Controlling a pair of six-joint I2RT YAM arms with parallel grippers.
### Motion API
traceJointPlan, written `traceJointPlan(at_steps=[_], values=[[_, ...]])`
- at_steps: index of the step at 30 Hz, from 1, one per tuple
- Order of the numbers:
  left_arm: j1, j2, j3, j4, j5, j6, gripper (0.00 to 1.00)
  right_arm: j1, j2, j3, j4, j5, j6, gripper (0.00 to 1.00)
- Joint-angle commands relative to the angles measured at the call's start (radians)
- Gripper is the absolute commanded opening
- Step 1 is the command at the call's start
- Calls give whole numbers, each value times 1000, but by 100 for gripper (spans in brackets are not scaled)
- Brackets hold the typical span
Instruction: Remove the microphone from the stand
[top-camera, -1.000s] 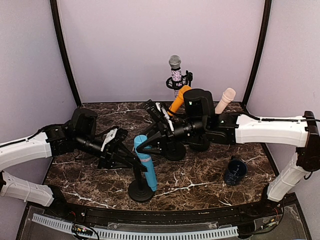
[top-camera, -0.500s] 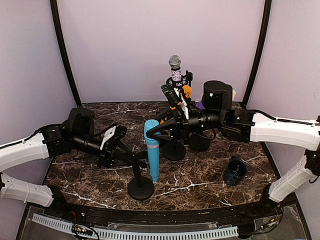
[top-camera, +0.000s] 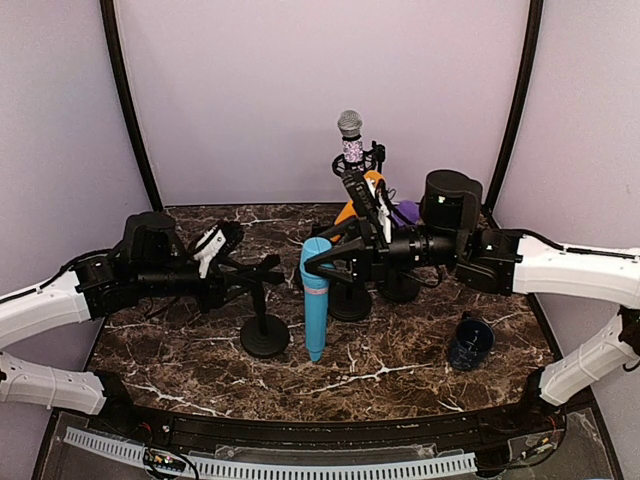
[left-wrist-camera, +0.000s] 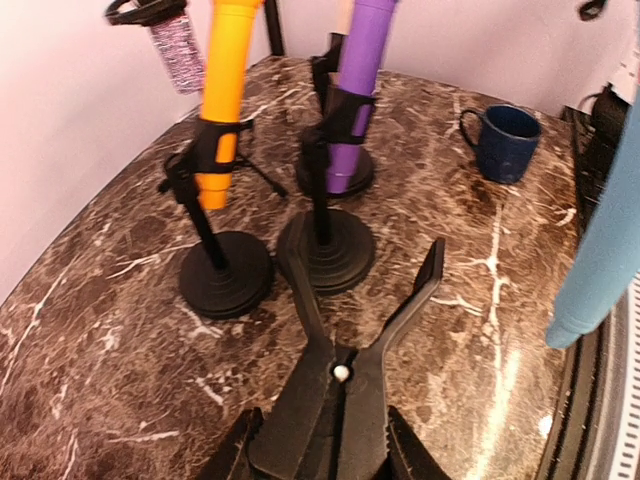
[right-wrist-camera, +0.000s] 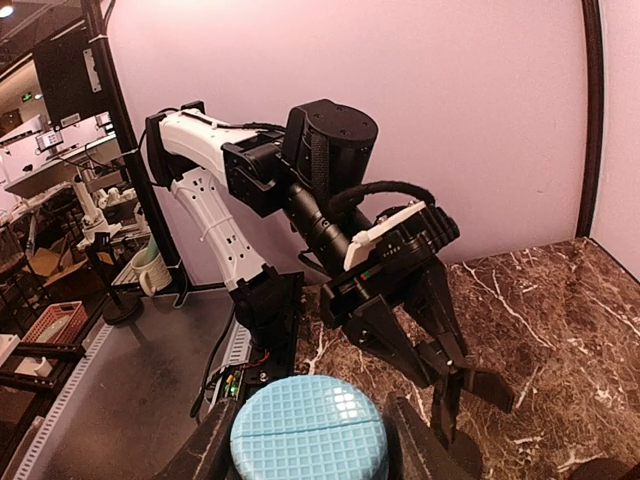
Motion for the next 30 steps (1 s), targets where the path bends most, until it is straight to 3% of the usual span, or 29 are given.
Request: traceJointPlan(at_steps=[1,9,18,30], values=[[58,7,-3,99,-240,-27,4,-4,-36,-30,98,80,41,34],[201,115,57,211,-180,-76,3,-4,-60,-93,151,143,87,34],[307,354,174,444,-162,-122,2,-4,-87,-162,205,163,111,34],[356,752,537,525,-142,-128,1,-4,-108,-245,276,183,177,34]])
